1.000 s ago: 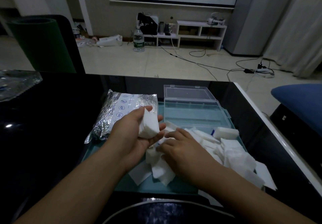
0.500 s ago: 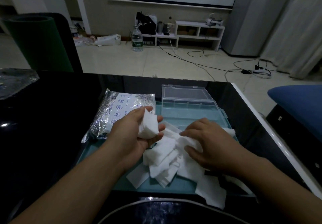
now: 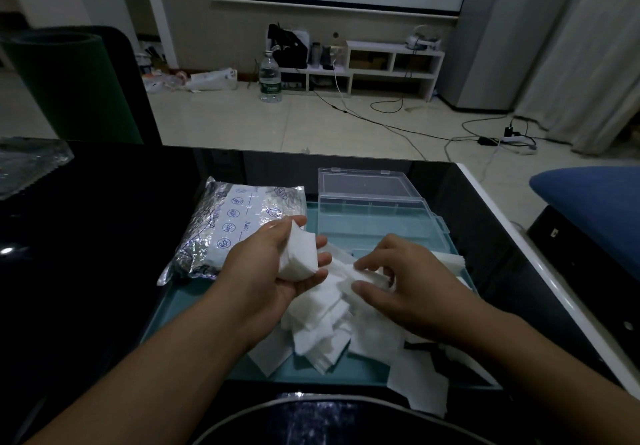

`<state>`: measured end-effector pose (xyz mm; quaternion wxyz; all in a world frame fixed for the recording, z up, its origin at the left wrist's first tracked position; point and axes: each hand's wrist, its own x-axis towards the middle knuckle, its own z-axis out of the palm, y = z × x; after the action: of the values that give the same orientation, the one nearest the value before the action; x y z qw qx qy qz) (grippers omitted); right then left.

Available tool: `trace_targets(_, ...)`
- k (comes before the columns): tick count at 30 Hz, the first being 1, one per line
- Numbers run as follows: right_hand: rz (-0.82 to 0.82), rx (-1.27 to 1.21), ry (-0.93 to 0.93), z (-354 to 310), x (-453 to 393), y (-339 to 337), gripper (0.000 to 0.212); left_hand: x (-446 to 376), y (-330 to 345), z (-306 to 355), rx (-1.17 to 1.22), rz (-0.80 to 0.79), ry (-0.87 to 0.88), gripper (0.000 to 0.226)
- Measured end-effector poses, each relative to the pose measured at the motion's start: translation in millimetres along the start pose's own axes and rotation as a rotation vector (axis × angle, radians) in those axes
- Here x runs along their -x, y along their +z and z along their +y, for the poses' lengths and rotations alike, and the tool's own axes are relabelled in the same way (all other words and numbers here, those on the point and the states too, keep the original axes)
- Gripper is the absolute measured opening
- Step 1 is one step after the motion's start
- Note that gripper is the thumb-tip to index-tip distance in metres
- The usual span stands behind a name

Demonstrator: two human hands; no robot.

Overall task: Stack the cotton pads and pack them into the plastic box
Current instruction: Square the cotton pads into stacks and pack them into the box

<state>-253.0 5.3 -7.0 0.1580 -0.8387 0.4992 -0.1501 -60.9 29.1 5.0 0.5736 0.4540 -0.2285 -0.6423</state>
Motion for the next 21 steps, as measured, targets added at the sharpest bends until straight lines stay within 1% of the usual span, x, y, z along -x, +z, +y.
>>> trace_targets(2, 0.022, -0.022, -0.014, -1, 0, 0, 0.03, 1, 0, -1, -0.003, 0.0, 0.004, 0.023)
trace_targets(4, 0.0, -0.02, -0.039, -2, 0, 1, 0.032, 2, 0, -1, -0.003, -0.003, 0.006, 0.023)
trace_targets(6, -0.057, 0.036, -0.084, -3, 0, 2, 0.036, 3, 0, -1, -0.002, -0.004, 0.005, 0.022)
trace_targets(9, -0.153, 0.119, -0.11, -3, 2, 0, 0.033, 4, 1, -1, 0.0, -0.003, 0.007, 0.023)
trace_targets(11, -0.212, 0.131, -0.097, -2, 4, -3, 0.042, 4, 1, -1, -0.004, -0.008, 0.007, 0.023)
trace_targets(12, -0.23, 0.141, -0.091, -3, 4, -5, 0.044, 4, 2, -1, -0.009, -0.01, 0.008, 0.023)
trace_targets(17, -0.317, 0.195, -0.079, -4, 0, -7, 0.025, 5, 2, -1, -0.018, -0.009, 0.016, 0.024)
trace_targets(21, -0.266, 0.278, -0.115, -3, 1, -9, 0.024, 6, 2, -1, -0.023, -0.013, 0.016, 0.024)
